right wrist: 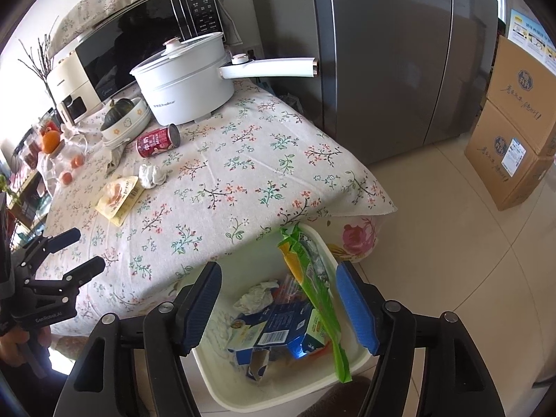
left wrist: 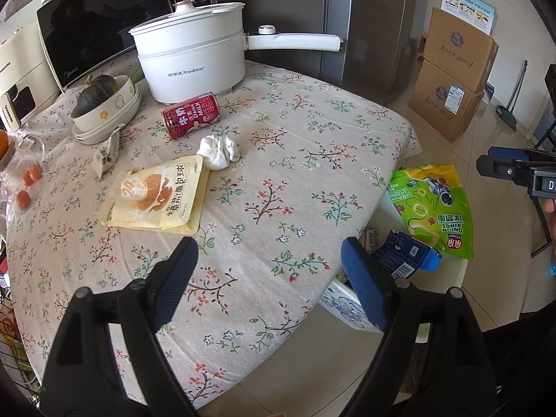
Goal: Collect trash
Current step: 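Release the tissue and green bag into the white bin, then grasp the yellow bread-ball packet with the left gripper while the right grasps the small white tissue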
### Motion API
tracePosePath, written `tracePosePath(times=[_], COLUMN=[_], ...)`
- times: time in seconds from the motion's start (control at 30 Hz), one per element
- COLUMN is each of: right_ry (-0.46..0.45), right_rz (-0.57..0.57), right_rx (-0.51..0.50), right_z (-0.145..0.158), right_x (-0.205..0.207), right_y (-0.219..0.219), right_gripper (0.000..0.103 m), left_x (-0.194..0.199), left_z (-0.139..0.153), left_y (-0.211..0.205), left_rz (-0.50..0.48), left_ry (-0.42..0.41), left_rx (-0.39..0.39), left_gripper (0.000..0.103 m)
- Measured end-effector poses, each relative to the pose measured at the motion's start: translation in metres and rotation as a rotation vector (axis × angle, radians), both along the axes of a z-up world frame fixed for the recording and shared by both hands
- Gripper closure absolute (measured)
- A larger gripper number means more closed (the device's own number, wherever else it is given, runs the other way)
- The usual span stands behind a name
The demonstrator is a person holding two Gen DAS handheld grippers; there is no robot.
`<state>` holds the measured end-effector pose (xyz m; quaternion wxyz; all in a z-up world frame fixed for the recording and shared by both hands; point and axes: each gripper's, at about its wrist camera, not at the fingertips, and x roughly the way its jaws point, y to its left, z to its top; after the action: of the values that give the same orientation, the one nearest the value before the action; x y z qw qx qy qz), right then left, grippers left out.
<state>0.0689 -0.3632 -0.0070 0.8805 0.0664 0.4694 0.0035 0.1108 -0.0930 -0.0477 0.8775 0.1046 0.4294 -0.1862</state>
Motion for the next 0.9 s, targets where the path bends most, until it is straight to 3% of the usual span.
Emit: tracePosePath(times=[0.17, 0.5, 0.73, 0.9], right_ry=[-0.001, 0.03, 0.051, 0.071], right_rz=[0.007, 0.019, 0.031, 0.031], right_rx=[0.002, -0.006, 0.001, 0.01], right_z=[0.002, -0.006, -0.014, -0.021], right_x=[0.011, 0.044, 0.066, 0.078], right_y=[0.012, 0.043, 0.062, 0.071], right_gripper=[0.028, 0.023, 0.023, 0.023], left_x=[0.014, 0.061, 0.082, 0.097], left_z=[0.005, -0.015, -0.035, -0.05], left_y=[0.025, 0.075, 0.058, 0.042], left_rz=[0.074, 0.228, 0.176, 0.108], left_ry=[-0.016, 0.032, 0.009, 0.016], left_rx=[-0.006, -0.013, 0.052, 0.079], left_gripper=[0.007, 0.006, 0.007, 0.02])
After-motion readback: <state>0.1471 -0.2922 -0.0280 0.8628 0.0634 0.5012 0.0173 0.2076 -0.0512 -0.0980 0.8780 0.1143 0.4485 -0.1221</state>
